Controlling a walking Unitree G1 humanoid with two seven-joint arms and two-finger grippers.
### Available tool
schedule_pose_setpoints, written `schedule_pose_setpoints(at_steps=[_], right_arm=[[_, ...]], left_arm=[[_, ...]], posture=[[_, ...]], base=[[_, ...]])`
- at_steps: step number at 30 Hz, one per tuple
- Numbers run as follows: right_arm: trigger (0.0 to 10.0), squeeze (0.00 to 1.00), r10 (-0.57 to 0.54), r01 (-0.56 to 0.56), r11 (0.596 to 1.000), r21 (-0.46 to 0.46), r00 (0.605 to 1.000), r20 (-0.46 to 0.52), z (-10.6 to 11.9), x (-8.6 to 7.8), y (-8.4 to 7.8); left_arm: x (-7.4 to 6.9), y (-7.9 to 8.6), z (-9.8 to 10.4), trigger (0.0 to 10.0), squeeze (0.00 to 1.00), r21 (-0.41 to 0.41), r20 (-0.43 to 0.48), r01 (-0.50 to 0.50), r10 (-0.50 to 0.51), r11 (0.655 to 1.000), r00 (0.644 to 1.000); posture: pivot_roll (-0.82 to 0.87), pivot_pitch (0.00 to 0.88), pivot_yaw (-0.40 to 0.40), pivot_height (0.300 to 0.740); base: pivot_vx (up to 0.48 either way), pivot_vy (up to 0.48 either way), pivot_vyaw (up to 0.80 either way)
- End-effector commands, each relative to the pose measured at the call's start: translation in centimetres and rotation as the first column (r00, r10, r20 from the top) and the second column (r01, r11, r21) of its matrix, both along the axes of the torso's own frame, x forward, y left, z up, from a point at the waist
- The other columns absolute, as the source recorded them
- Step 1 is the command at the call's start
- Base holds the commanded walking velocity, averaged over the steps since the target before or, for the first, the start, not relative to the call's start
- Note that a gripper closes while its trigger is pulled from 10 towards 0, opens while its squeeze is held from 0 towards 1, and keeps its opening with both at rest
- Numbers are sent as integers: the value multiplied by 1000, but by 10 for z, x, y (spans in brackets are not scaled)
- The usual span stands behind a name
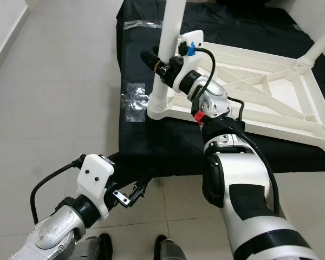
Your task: Building children table
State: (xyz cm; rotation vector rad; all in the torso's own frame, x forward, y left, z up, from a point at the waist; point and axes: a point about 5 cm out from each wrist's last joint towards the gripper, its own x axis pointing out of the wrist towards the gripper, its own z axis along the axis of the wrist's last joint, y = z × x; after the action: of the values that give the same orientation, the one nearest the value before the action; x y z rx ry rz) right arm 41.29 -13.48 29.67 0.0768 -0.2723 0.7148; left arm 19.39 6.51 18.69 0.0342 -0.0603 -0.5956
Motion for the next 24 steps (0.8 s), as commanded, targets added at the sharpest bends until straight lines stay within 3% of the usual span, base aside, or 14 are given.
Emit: schedule_pose_setpoints(at_steps=[1, 3, 6, 8, 9, 12, 13, 14, 15, 16, 17, 19, 21, 24], right_arm=[[0, 0, -83, 85, 995, 47, 995, -52, -6, 4, -2], [0, 0, -246, 248, 968, 27, 968, -57, -11, 7, -10], [0, 0, -297, 298, 954, 18, 953, -58, -13, 7, -12], [0, 0, -411, 412, 911, 2, 909, -75, -19, 8, -19], [0, 0, -547, 548, 836, -21, 831, -98, -30, 7, -26], [0, 0, -547, 548, 836, -21, 831, -98, -30, 7, -26], [0, 0, -688, 690, 723, -27, 715, -124, -41, 2, -31], [0, 0, -688, 690, 723, -27, 715, -124, -41, 2, -31], [0, 0, -789, 796, 605, -19, 597, -142, -47, -8, -29], [0, 0, -789, 796, 605, -19, 597, -142, -47, -8, -29], [0, 0, -850, 858, 513, -7, 507, -145, -49, -19, -25], [0, 0, -850, 858, 513, -7, 507, -145, -49, -19, -25], [0, 0, -896, 913, 408, 8, 402, -188, -50, -32, -14], [0, 0, -905, 926, 376, 9, 370, -208, -51, -34, -8]], left_arm=[[-2, -1, -1, 10000, 0, 4, 1, 0, 0, 1000, 1000], [0, 0, 0, 10000, 0, 5, 6, -3, 3, 1000, 1000], [0, 1, 0, 10000, 0, 6, 8, -4, 4, 1000, 1000], [1, 1, 1, 10000, 0, 7, 10, -6, 6, 1000, 1000], [2, 2, 1, 10000, 0, 10, 13, -10, 10, 1000, 1000], [2, 2, 1, 10000, 0, 10, 13, -10, 10, 1000, 1000], [3, 4, 0, 10000, 0, 13, 15, -16, 16, 1000, 1000], [3, 4, 0, 10000, 0, 13, 15, -16, 16, 1000, 1000], [4, 5, 0, 10000, 0, 16, 17, -23, 22, 1000, 1000], [4, 5, 0, 10000, 0, 16, 17, -23, 22, 1000, 1000], [5, 5, 0, 10000, 0, 17, 17, -28, 28, 999, 999], [5, 5, 0, 10000, 0, 17, 17, -28, 28, 999, 999], [4, 6, 0, 10000, 0, 17, 18, -33, 32, 999, 999], [4, 6, 0, 10000, 0, 14, 16, -35, 35, 999, 999]], posture=[[139, 209, -84, 740], [139, 209, -84, 740], [139, 209, -84, 740], [128, 209, -82, 740], [127, 213, -83, 740], [127, 213, -83, 740], [129, 213, -84, 740], [129, 213, -84, 740], [136, 211, -87, 740], [136, 211, -87, 740], [133, 212, -89, 740], [133, 212, -89, 740], [128, 212, -88, 740], [129, 213, -88, 740]], base=[[0, 0, 0], [0, 0, 0], [0, 0, 0], [0, 0, 0], [0, 0, 0], [0, 0, 0], [0, 0, 0], [0, 0, 0], [0, 0, 0], [0, 0, 0], [0, 0, 0], [0, 0, 0], [0, 0, 0], [0, 0, 0]])
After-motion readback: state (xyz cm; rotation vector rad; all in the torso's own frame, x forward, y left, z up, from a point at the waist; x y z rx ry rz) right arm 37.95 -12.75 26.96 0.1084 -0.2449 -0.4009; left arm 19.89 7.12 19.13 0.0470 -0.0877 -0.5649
